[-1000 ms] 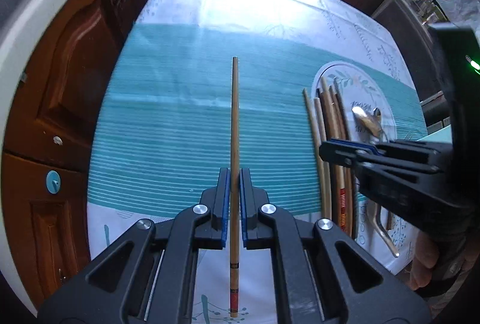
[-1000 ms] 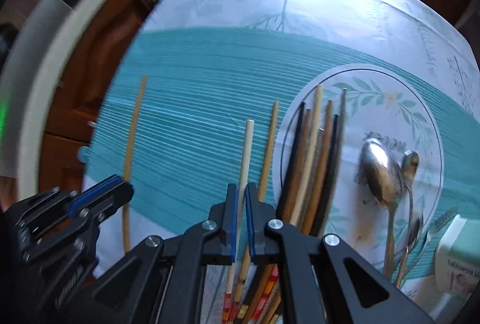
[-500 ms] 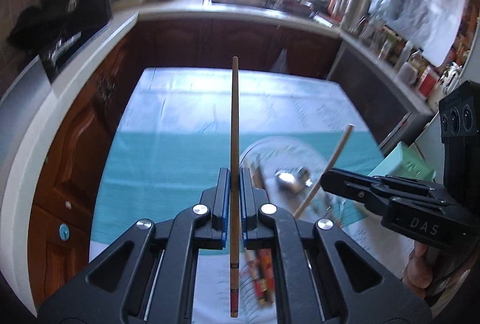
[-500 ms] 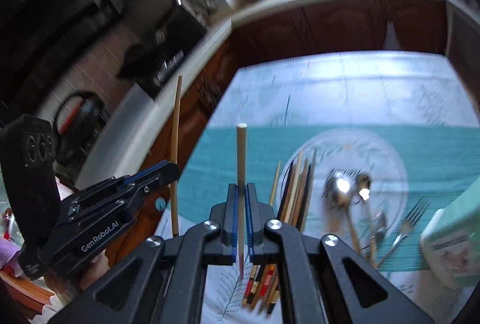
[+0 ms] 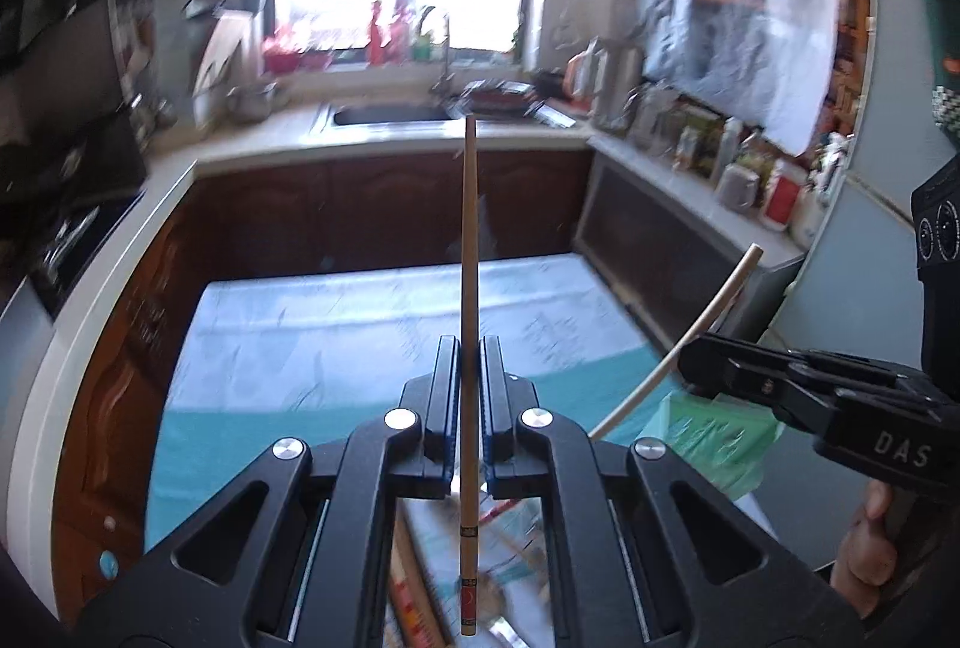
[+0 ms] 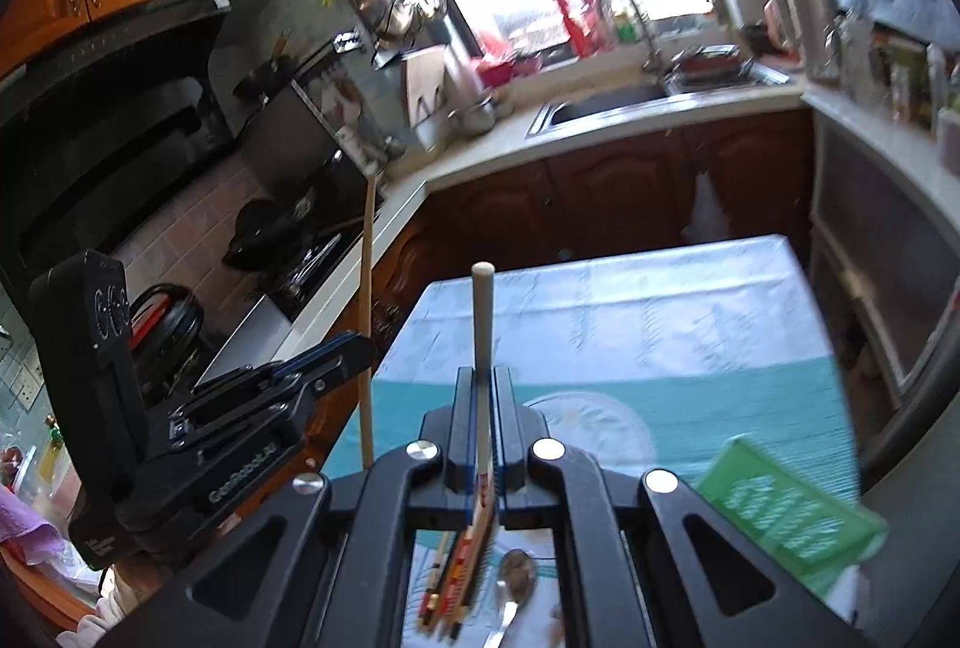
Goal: Organize utensils
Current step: 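Lift the wooden chopstick with the left tool and carry it to the green holder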
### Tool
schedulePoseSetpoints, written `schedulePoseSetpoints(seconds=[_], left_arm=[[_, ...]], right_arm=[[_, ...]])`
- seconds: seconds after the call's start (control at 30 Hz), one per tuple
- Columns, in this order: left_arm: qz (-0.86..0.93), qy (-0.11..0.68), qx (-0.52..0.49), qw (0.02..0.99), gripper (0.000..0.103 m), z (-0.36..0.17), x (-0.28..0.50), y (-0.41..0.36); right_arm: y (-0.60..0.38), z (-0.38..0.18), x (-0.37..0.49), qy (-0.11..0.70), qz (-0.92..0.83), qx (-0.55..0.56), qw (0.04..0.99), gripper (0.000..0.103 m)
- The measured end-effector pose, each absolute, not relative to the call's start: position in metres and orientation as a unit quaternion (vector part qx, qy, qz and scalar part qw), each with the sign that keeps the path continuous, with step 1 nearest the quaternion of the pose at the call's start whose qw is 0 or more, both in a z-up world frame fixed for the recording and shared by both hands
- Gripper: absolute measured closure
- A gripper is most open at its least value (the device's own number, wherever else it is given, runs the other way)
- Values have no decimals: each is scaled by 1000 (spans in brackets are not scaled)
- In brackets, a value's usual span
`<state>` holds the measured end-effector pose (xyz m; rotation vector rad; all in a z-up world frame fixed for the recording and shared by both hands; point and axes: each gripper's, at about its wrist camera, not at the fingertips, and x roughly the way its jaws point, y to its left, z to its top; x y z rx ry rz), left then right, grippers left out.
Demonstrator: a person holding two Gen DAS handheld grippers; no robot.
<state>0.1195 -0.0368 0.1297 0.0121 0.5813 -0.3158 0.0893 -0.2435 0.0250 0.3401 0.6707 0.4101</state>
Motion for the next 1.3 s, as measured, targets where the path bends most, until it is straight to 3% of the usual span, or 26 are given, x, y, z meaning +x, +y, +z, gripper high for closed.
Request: schedulePoseSetpoints(seconds=[0.3,0.67,1.3], left_arm=[[-235,227,-17,945,99,166,122,-133],[-288,213,-38,933,99,138,153,-236],[-290,232,-65,926,99,33,186,-225]], right_arm=[[-307,69,52,266,138,153,942,99],[-359,61,42,259,66,153,951,100],[-367,60,54,238,55,146,959,100]])
